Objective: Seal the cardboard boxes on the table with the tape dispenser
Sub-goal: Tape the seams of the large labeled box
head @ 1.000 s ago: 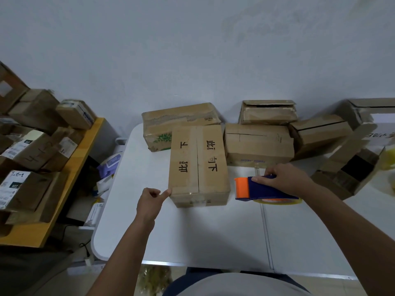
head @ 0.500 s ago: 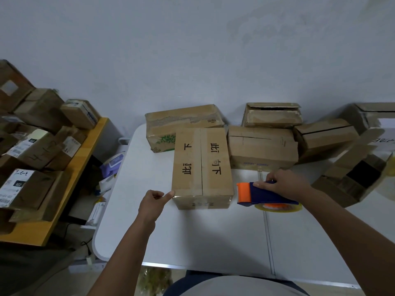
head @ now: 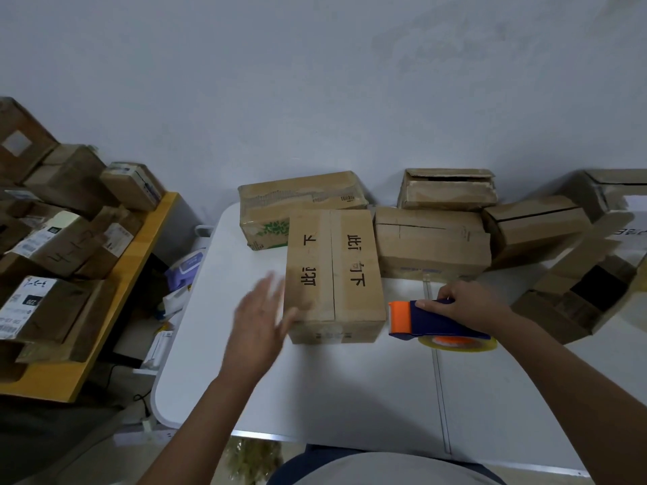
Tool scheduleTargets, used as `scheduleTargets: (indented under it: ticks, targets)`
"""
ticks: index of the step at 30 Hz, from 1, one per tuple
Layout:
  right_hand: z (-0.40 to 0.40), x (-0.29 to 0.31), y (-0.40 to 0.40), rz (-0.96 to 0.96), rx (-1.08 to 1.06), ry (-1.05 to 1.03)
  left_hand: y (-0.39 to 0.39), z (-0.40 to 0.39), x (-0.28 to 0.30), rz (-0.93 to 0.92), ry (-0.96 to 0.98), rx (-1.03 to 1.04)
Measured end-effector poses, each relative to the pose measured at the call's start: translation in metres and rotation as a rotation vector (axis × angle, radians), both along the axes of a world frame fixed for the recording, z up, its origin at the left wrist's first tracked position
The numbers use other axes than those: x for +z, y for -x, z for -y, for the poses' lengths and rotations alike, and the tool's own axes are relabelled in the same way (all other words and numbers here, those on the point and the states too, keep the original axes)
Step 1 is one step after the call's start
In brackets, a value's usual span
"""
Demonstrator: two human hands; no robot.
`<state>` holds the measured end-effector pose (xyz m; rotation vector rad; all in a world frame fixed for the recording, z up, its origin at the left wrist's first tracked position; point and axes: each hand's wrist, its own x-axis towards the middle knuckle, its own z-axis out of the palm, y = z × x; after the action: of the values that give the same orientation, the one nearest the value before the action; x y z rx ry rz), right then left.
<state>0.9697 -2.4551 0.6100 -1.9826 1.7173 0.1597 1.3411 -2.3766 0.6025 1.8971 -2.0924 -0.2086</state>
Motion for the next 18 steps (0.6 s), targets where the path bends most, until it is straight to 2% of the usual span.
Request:
scheduleTargets:
  ticks: [1,2,3,5,6,9,11,13,16,18]
  targets:
    - [0.000,0.000,0.000,0.007,-0.002,-0.005,0.006,-0.001,-0.001,0.014,0.026,-0.253]
    - [-0.001,0.001,-0.001,0.015,-0.003,-0.010,0.012,-0.004,-0.005,0.052,-0.034,-0.449]
    - [-0.002,0.002,-0.001,0.020,-0.003,-0.014,0.017,-0.007,-0.011,0.088,-0.126,-0.548]
    - [-0.002,0.002,-0.002,0.028,-0.004,-0.017,0.016,-0.007,-0.018,0.070,-0.230,-0.551]
    - [-0.002,0.001,-0.002,0.035,-0.006,-0.021,0.014,-0.006,-0.019,0.034,-0.214,-0.540]
    - [-0.003,-0.001,-0.005,0.027,0.000,-0.026,0.008,0.003,-0.011,-0.011,-0.022,-0.566]
    - [-0.004,-0.003,-0.006,0.024,0.005,-0.018,0.017,0.018,-0.001,0.025,0.012,-0.571]
    - [-0.005,-0.006,-0.001,0.023,-0.003,-0.017,0.036,0.030,0.002,0.053,-0.046,-0.651]
    - [-0.006,-0.008,0.008,0.033,-0.027,-0.014,0.050,0.038,-0.008,0.072,-0.232,-0.724]
    - [-0.007,-0.009,0.011,0.071,-0.043,-0.023,0.046,0.044,-0.011,0.035,-0.217,-0.714]
